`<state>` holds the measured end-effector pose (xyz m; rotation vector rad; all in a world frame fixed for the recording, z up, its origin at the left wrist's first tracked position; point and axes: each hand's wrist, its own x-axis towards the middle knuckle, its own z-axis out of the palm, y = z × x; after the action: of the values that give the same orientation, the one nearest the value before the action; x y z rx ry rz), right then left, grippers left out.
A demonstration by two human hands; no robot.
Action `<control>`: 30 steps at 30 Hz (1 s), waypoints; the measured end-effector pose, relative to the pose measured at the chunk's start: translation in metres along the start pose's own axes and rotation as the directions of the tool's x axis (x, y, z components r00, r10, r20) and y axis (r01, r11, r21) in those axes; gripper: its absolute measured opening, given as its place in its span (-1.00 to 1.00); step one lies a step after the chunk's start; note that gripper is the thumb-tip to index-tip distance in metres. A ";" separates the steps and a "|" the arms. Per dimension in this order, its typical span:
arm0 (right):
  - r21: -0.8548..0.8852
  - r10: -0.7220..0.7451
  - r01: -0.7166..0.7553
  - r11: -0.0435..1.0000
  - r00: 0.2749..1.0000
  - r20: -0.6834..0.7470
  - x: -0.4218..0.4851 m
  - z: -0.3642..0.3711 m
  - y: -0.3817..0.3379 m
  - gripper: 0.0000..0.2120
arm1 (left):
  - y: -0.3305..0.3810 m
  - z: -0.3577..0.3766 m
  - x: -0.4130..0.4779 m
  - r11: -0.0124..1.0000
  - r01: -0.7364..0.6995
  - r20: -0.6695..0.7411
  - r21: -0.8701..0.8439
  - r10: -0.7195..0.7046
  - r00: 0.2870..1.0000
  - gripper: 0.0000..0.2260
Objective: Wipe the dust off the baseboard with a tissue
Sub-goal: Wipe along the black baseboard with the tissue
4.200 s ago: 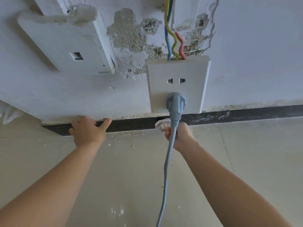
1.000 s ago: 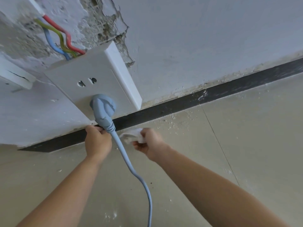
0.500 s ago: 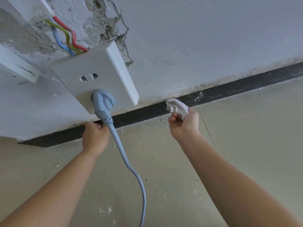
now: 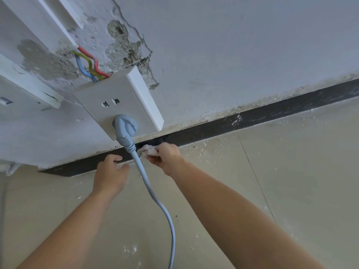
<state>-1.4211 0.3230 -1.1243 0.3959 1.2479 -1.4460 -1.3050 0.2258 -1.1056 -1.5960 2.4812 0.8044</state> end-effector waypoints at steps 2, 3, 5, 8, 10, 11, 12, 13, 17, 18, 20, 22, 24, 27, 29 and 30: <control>0.039 -0.064 0.063 0.997 0.998 0.006 -0.006 -0.007 -0.006 -0.75 | -0.002 -0.001 -0.004 0.997 -0.023 0.010 0.075 0.022 1.000 -0.81; 0.099 -0.084 0.086 0.991 0.996 -0.021 -0.009 -0.012 -0.009 -0.72 | -0.004 -0.002 -0.005 0.993 -0.040 0.016 0.111 0.039 0.999 -0.88; 0.237 -0.095 0.123 0.964 0.987 -0.127 -0.010 -0.025 -0.012 -0.73 | -0.005 -0.005 -0.008 0.976 -0.076 0.065 0.202 0.065 0.996 -0.93; 0.300 -0.157 0.232 0.925 0.955 -0.252 -0.011 -0.060 -0.015 -0.65 | 0.004 -0.014 -0.020 0.832 -0.211 0.435 0.514 -0.041 0.899 -0.87; 0.306 -0.203 0.312 0.899 0.918 -0.340 -0.015 -0.087 -0.021 -0.64 | 0.023 -0.020 -0.042 0.690 -0.345 0.666 0.636 -0.264 0.698 -0.81; 0.318 -0.195 0.328 0.889 0.902 -0.386 -0.018 -0.098 -0.026 -0.68 | 0.035 -0.021 -0.056 0.668 -0.386 0.727 0.636 -0.353 0.588 -0.77; 0.319 -0.180 0.332 0.887 0.888 -0.424 -0.019 -0.108 -0.029 -0.72 | 0.044 -0.020 -0.069 0.675 -0.407 0.768 0.615 -0.398 0.501 -0.73; 0.313 -0.169 0.328 0.891 0.880 -0.443 -0.020 -0.116 -0.031 -0.76 | 0.054 -0.017 -0.083 0.691 -0.430 0.802 0.581 -0.396 0.448 -0.71; 0.249 -0.159 0.269 0.930 0.908 -0.388 -0.023 -0.133 -0.029 -0.74 | 0.082 0.011 -0.108 0.783 -0.526 0.888 0.333 -0.073 0.454 -0.77; 0.222 -0.156 0.248 0.943 0.918 -0.364 -0.024 -0.136 -0.028 -0.75 | 0.089 0.020 -0.111 0.825 -0.502 0.863 0.260 0.035 0.504 -0.82; 0.177 -0.168 0.238 0.955 0.926 -0.339 -0.027 -0.139 -0.028 -0.78 | 0.101 0.036 -0.113 0.926 -0.365 0.752 0.099 0.171 0.636 -0.83; 0.157 -0.181 0.253 0.955 0.912 -0.367 -0.029 -0.144 -0.031 -0.80 | 0.112 0.048 -0.110 0.922 -0.382 0.588 0.069 0.271 0.762 -0.72; 0.154 -0.180 0.260 0.953 0.897 -0.403 -0.030 -0.150 -0.033 -0.80 | 0.121 0.053 -0.102 0.798 -0.549 0.407 0.247 0.429 0.807 -0.65; 0.182 -0.117 0.210 0.961 0.900 -0.420 -0.026 -0.156 -0.030 -0.81 | 0.121 0.053 -0.079 0.444 -0.724 0.278 0.529 0.715 0.642 -0.52; 0.197 -0.082 0.175 0.965 0.911 -0.403 -0.022 -0.155 -0.027 -0.81 | 0.117 0.055 -0.061 0.227 -0.742 0.304 0.631 0.807 0.506 -0.41; 0.197 -0.073 0.159 0.967 0.920 -0.386 -0.020 -0.152 -0.026 -0.81 | 0.114 0.057 -0.053 0.161 -0.732 0.308 0.662 0.832 0.462 -0.38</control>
<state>-1.4965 0.4555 -1.1546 0.7954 1.4329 -1.6738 -1.3919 0.3330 -1.0930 0.0647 3.0150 -0.3978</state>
